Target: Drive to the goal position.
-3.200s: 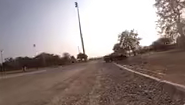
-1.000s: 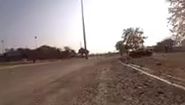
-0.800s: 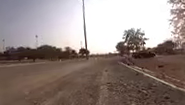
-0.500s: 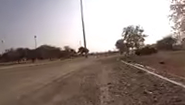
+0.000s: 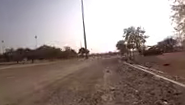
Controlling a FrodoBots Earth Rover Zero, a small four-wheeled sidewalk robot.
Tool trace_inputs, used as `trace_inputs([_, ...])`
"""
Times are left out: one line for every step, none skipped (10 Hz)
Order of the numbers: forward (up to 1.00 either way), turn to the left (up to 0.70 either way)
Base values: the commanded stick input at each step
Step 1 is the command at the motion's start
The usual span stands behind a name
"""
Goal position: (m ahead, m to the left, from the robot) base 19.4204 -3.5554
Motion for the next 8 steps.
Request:
trace_inputs([0.70,0.00])
trace_inputs([0.70,0.00])
trace_inputs([0.70,0.00])
trace_inputs([0.70,0.00])
trace_inputs([0.70,0.00])
trace_inputs([0.70,0.00])
trace_inputs([0.70,0.00])
trace_inputs([0.70,0.00])
